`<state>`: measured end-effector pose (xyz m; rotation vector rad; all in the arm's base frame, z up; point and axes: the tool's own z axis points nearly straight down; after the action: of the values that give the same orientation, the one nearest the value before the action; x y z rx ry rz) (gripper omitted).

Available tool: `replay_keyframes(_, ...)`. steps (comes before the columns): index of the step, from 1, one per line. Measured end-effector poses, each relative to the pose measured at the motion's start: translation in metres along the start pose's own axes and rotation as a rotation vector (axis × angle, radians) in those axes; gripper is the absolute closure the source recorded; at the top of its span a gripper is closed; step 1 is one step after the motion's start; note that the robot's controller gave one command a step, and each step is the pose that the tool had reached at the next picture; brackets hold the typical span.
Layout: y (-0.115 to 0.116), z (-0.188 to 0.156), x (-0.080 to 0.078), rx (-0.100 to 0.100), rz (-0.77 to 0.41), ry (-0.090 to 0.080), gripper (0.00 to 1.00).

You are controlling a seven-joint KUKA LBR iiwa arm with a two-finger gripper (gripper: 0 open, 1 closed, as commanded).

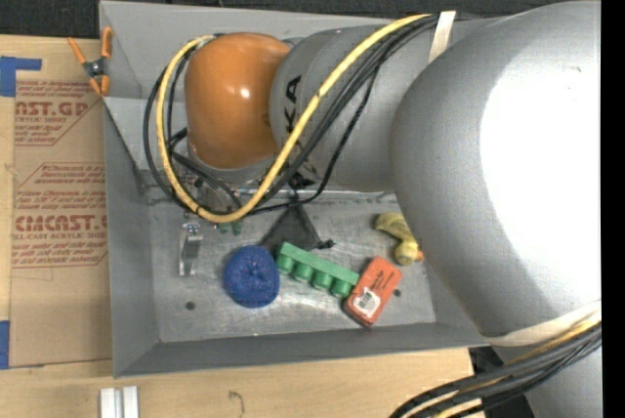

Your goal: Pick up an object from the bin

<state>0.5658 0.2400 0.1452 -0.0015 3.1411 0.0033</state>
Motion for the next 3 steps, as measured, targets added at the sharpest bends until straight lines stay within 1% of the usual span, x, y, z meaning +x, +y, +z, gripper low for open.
replay_keyframes(1,0.0,0.0,0.0,0.0,0.0,0.0,0.0)
replay_keyframes(2,-0.018,-0.027,0.025,0.004,-0.194,0.009,0.0)
replay_keyframes(3,-0.056,-0.023,0.018,-0.001,-0.366,-0.017,0.0)
